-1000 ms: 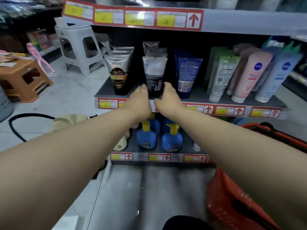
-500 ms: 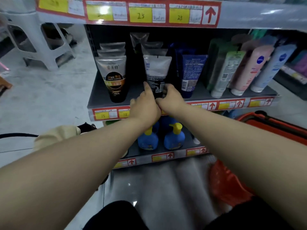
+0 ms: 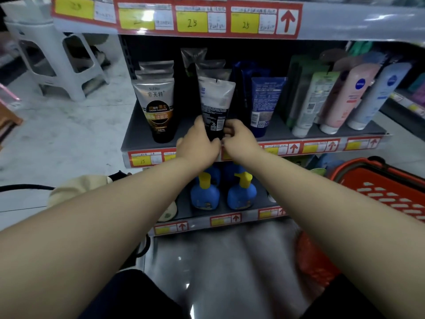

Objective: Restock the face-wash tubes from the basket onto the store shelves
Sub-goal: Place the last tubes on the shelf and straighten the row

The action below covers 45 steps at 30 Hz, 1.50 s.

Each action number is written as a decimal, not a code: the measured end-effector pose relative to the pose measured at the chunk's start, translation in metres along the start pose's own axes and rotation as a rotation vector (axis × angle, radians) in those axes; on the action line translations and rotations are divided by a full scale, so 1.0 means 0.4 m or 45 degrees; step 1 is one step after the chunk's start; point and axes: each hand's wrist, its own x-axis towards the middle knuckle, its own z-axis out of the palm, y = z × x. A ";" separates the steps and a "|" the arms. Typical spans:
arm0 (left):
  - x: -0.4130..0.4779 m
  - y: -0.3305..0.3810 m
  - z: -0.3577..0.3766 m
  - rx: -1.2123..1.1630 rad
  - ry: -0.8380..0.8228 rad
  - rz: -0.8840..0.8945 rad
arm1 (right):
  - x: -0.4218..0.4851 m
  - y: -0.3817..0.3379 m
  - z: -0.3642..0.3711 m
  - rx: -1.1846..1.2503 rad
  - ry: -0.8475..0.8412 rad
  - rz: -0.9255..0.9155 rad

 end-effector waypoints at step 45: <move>0.081 -0.028 0.002 -0.287 0.013 0.128 | 0.067 0.015 -0.041 -0.011 0.142 -0.238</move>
